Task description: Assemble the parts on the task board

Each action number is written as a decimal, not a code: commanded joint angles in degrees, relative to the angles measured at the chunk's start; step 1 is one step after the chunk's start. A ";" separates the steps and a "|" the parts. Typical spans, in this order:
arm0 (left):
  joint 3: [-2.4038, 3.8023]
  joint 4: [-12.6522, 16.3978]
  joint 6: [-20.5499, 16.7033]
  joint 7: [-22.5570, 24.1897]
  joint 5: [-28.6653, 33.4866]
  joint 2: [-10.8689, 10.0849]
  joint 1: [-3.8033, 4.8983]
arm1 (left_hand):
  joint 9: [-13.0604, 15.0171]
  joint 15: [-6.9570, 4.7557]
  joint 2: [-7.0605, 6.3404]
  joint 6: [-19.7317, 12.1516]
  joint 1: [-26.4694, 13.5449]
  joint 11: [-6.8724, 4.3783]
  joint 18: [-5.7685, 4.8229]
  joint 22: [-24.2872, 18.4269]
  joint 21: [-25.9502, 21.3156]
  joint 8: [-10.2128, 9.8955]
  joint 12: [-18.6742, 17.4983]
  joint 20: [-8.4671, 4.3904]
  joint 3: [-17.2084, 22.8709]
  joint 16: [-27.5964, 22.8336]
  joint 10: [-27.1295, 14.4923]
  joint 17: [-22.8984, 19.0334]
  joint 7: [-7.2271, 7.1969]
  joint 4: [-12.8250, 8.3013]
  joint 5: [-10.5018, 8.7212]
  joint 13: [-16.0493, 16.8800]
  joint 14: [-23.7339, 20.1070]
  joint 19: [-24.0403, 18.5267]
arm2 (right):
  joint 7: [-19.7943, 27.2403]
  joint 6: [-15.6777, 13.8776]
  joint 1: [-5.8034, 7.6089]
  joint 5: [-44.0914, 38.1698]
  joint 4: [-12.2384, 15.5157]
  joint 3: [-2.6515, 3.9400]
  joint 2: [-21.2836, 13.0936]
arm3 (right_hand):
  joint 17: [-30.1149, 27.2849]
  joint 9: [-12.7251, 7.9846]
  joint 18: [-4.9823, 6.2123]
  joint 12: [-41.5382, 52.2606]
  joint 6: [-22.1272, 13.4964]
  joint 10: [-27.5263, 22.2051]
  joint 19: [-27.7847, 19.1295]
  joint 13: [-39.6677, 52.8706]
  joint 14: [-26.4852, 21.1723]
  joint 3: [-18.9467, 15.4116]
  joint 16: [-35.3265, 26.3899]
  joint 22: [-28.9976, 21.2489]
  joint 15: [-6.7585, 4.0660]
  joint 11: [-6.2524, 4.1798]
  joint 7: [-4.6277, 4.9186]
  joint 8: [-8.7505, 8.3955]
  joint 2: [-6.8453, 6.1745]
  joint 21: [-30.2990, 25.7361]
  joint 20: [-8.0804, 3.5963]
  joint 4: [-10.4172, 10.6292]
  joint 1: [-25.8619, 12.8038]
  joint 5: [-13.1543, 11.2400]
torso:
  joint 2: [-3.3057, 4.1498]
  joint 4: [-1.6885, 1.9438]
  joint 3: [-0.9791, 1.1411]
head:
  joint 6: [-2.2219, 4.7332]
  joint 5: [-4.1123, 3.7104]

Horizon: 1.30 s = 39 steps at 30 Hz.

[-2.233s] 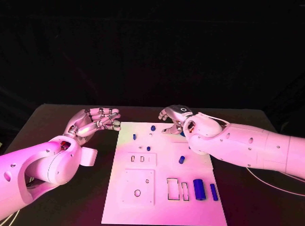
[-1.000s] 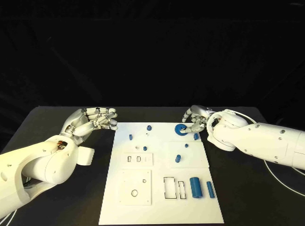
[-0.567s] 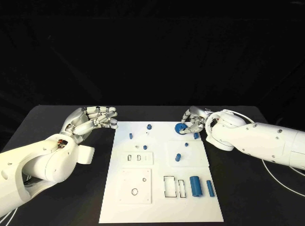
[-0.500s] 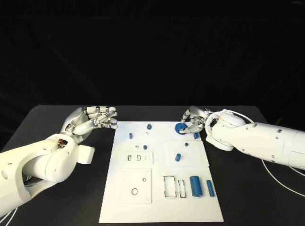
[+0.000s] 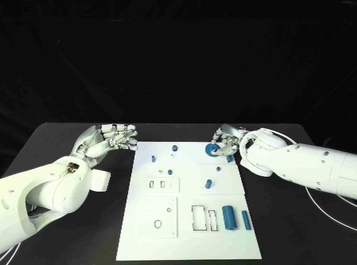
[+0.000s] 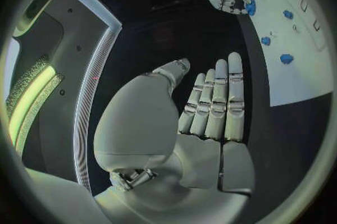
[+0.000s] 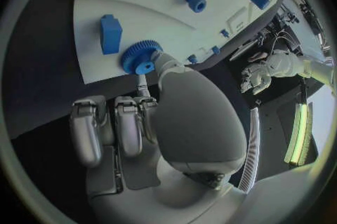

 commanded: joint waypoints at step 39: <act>0.05 0.02 1.24 -0.03 -0.04 0.69 0.09 | -0.11 0.08 -0.10 0.33 0.09 0.03 -0.25 0.35 0.59 -0.30 -0.25 0.04 0.43 0.37 0.43 0.31 0.01 -0.09 -0.16 -0.09 -0.43 -0.74 | -3.80 -9.52 -0.91 -18.99 6.70 -0.85 10.42 | 15.07 -0.19 -0.81 0.72 2.72 4.72 5.99 13.85 6.06 6.20 0.30 15.09 -0.41 -0.61 -0.92 0.83 -2.32 0.24 -0.49 -1.28 -0.83 3.70 | 0.11 0.17 -0.11 | 0.34 0.56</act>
